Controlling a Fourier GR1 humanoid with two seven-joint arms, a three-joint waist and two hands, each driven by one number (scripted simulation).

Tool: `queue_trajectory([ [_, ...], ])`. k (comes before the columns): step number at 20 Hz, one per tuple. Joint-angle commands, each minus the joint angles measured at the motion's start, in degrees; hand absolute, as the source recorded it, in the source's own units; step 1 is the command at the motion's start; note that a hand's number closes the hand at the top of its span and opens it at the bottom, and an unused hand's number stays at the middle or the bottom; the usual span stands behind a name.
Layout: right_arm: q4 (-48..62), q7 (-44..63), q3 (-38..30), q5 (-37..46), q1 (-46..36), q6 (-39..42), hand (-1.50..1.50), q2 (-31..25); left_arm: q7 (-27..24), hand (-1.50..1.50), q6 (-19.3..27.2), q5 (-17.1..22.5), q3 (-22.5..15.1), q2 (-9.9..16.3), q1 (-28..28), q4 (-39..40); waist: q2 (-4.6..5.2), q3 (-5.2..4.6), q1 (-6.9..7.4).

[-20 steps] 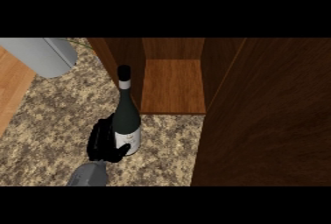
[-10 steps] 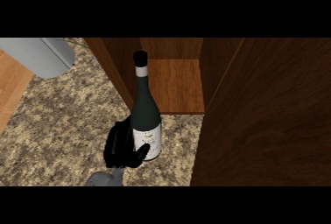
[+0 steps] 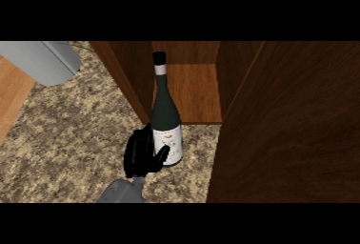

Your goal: Pick up the wine, place it into the cabinet and close the cabinet

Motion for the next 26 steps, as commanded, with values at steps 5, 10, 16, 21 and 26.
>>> queue_trajectory([
  [5, 2.36, -3.84, 1.38, -1.10, 1.36, 1.27, -1.50, 1.19, -8.81, 1.50, 0.83, 9.76, -4.73, -0.01, -11.31, 13.29, 0.12, 0.00, -0.42],
  [10, -2.93, 0.66, -0.64, -3.68, 1.97, 0.90, -1.50, 0.01, -9.59, 1.50, 4.73, 13.70, -7.90, -0.01, -15.58, 14.10, 0.06, 0.00, -0.57],
  [16, 1.79, -6.75, -2.12, -3.62, 5.63, 3.85, -1.50, 0.31, -9.96, 1.50, 3.59, 15.22, -6.76, -0.01, -20.32, 19.22, 0.05, 0.02, -0.38],
  [21, 2.46, -2.80, -4.92, -5.69, -0.21, 2.50, -1.50, -1.67, -7.49, 1.50, 5.09, 19.14, -5.33, -0.01, -25.86, 22.72, 0.12, 0.01, -0.56],
  [26, 2.48, -4.84, 0.27, -1.05, 2.25, 0.97, -1.50, 1.43, -8.29, 1.50, 2.31, 18.29, -0.92, -0.01, -29.60, 27.19, 0.11, 0.01, -0.39],
])
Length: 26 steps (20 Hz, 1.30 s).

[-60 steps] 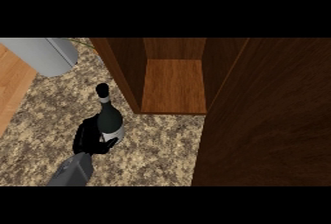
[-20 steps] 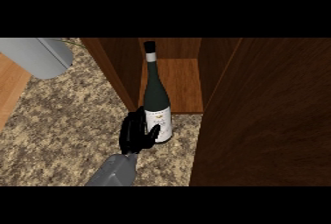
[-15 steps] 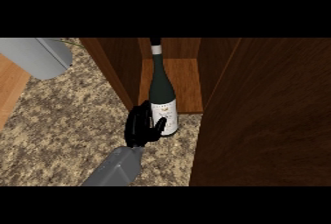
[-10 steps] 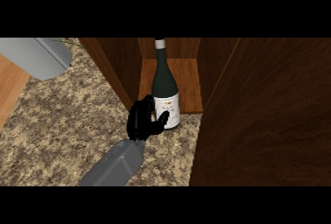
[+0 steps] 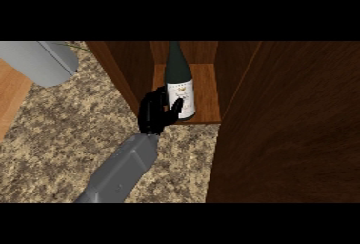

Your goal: Pick up the wine, place it into the cabinet and close the cabinet

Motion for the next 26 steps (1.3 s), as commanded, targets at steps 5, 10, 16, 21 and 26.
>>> queue_trajectory([
  [5, -2.96, 0.20, 4.00, 2.19, 2.29, -0.68, -1.50, 1.34, 0.25, 1.50, -2.72, 0.82, 5.33, 0.00, -11.58, 12.81, 0.17, -0.01, -0.55],
  [10, 1.14, -2.80, 3.12, 1.94, 1.95, 0.83, -1.50, 0.96, 2.37, 1.50, -0.06, 4.21, 3.98, 0.00, -14.62, 13.39, 0.38, -0.02, -1.45],
  [16, 2.78, -3.91, 3.22, 3.35, 0.90, 0.71, -1.50, 1.00, 4.00, 1.50, -4.01, 1.71, 6.66, 0.00, -19.21, 21.66, 0.53, -0.03, -1.15],
  [21, 5.12, -3.16, 2.47, 1.08, -3.30, 0.17, -1.50, 1.30, 6.49, 1.50, -0.35, 4.00, 4.68, 0.00, -20.46, 21.01, 0.94, -0.06, -2.56],
  [26, 1.57, -2.72, 3.13, 0.24, 0.01, 1.32, -1.50, 0.66, 6.24, 1.50, 0.55, 5.25, 5.07, 0.00, -23.12, 21.86, 1.11, -0.07, -3.78],
])
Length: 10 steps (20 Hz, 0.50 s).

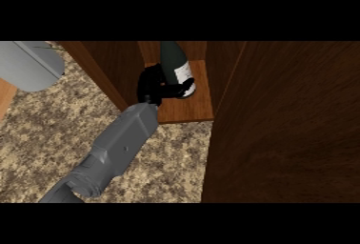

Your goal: Pick up the wine, place it into the cabinet and close the cabinet

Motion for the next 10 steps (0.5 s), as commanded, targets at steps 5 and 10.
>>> queue_trajectory([
  [5, -0.05, -0.19, 0.84, 0.10, -0.71, -0.24, -1.50, 0.52, -3.48, 1.50, -0.39, 3.37, -0.42, 0.03, 0.60, -0.94, -0.07, 0.06, -1.52],
  [10, 2.86, -2.12, 3.23, 1.17, -1.94, 0.26, -1.50, 1.14, -3.63, 1.50, 1.96, 5.40, -3.11, 0.03, 1.06, -3.55, 0.36, 0.04, -3.47],
])
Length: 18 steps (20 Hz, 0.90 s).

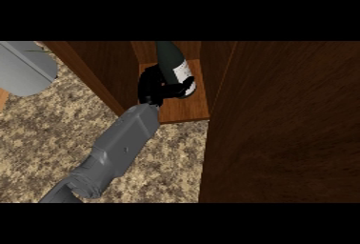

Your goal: Pick up the wine, place it into the cabinet and close the cabinet

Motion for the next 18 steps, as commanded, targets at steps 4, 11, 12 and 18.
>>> queue_trajectory([
  [4, 2.45, -3.59, -2.26, -2.62, 1.37, 2.85, -1.50, -1.30, -2.54, 1.50, -0.50, 2.00, -5.70, 0.01, 3.79, -3.43, 0.01, 0.10, -0.83],
  [11, 3.43, -3.92, -0.44, -1.24, 0.98, 2.15, -1.50, -0.13, -1.80, 1.50, 3.65, 8.90, -7.83, 0.01, 2.91, -8.13, -0.02, 0.08, -1.57],
  [12, 2.80, -2.42, -1.13, -1.84, -1.22, 1.24, -1.50, -0.07, -3.91, 1.50, 3.89, 9.71, -7.29, 0.01, 2.99, -7.45, 0.17, 0.03, -1.91],
  [18, 2.50, -1.09, 1.48, 0.90, -2.09, 0.05, -1.50, 0.57, -6.37, -1.50, 6.33, 14.58, -7.69, 0.01, 2.19, -7.19, 0.19, -0.02, -1.67],
])
